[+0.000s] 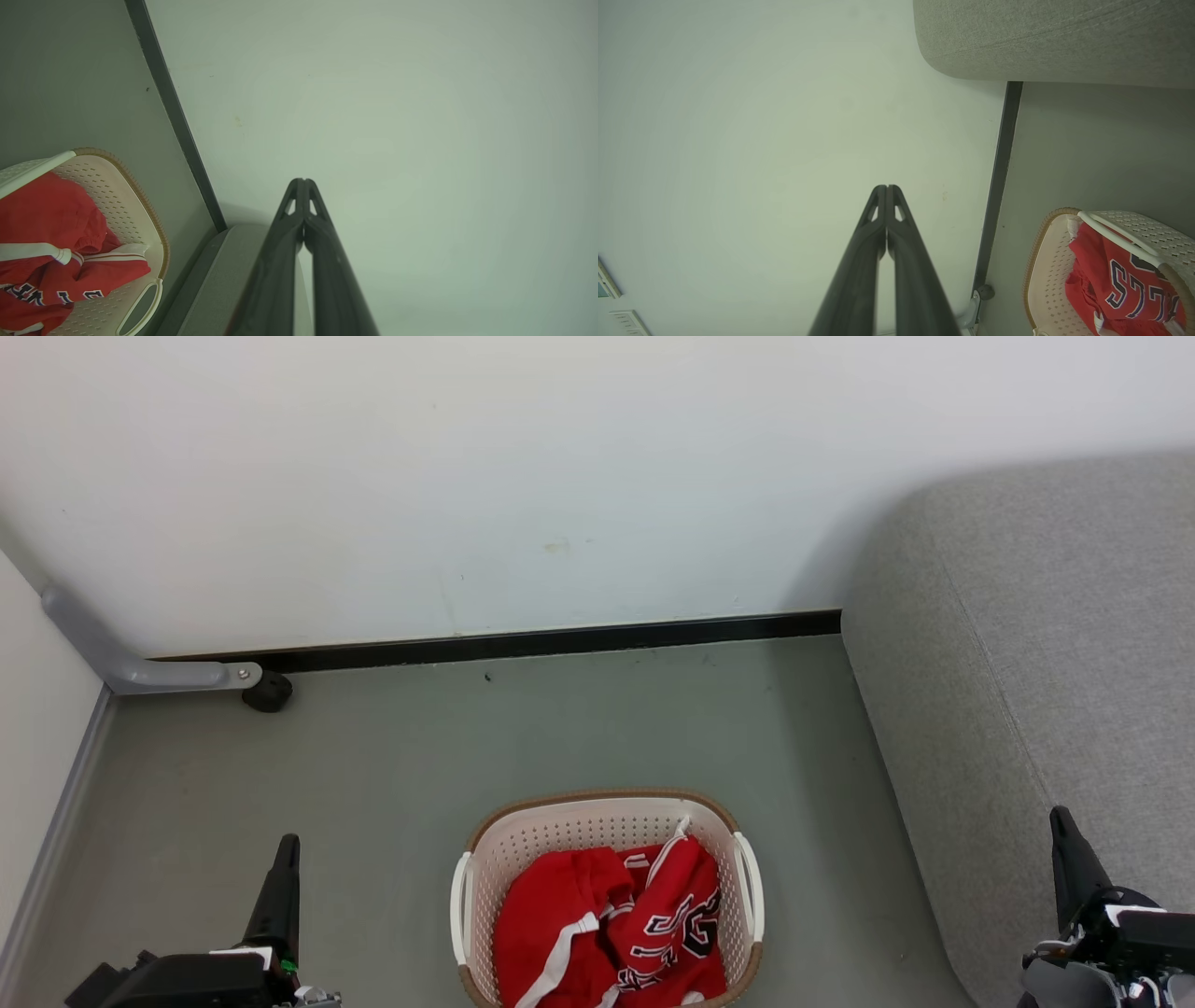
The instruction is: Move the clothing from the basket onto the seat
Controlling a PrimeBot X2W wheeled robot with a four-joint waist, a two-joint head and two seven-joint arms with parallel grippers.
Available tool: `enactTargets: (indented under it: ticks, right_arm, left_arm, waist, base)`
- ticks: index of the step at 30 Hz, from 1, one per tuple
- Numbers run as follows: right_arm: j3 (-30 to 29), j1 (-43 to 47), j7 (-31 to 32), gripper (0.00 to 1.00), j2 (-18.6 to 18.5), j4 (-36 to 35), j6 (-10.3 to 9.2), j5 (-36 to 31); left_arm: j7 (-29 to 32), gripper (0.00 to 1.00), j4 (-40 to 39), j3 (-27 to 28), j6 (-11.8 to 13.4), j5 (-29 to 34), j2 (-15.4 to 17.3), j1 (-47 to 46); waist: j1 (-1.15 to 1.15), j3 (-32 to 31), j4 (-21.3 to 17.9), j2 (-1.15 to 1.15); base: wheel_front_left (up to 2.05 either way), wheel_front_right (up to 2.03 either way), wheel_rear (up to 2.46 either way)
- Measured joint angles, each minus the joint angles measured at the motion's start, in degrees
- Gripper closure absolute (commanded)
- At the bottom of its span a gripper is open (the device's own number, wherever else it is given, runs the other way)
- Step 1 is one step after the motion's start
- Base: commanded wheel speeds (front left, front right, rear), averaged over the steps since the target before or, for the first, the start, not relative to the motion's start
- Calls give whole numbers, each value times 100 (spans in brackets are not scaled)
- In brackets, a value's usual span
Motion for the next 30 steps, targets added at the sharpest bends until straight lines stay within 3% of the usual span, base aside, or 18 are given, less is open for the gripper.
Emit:
enactTargets:
  ticks: [30]
  right_arm:
    - [0,0,0,100,0,0,0,0]
  left_arm:
    - [0,100,0,0,0,0,0,0]
  waist:
    - [0,0,0,0]
  base:
    - [0,0,0]
